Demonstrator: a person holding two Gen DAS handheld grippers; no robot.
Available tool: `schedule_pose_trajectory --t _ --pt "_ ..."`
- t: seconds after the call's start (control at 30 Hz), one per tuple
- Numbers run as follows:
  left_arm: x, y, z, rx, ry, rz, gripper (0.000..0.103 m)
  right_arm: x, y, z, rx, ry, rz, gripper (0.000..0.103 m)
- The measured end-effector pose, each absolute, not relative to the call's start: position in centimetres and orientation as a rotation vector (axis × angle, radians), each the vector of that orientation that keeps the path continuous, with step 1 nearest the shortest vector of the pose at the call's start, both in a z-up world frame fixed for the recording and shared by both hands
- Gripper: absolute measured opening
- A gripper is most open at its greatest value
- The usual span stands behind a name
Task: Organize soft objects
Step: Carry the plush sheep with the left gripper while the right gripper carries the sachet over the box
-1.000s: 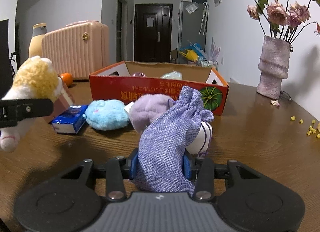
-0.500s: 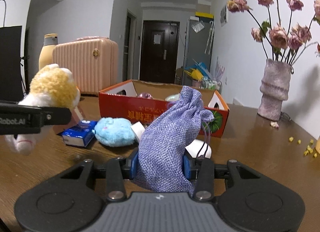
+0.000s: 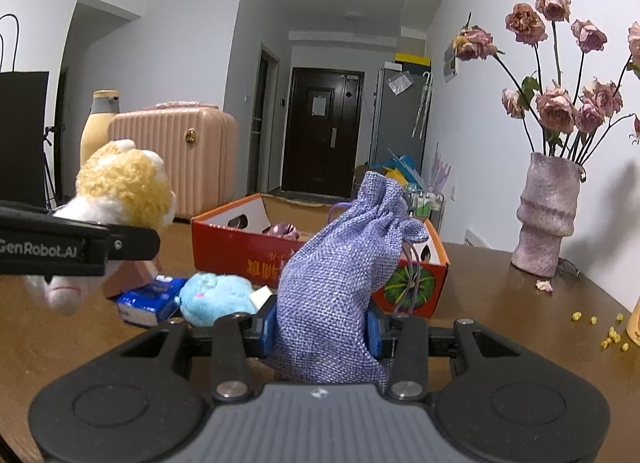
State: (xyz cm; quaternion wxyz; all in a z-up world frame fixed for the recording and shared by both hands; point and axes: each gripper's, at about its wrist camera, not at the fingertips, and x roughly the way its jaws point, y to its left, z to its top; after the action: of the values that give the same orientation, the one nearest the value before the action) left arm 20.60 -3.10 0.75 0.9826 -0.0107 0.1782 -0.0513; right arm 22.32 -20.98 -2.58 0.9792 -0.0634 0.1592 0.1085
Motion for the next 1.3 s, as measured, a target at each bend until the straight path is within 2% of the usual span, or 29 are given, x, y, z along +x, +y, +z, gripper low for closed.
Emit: schedule_pose_trajectory --t 1.3 --pt "28.3 -5.3 3.0 -0.075 0.302 -0.075 0.056 30.1 -21.7 -0.7 -0.077 0.256 0.225 0.041"
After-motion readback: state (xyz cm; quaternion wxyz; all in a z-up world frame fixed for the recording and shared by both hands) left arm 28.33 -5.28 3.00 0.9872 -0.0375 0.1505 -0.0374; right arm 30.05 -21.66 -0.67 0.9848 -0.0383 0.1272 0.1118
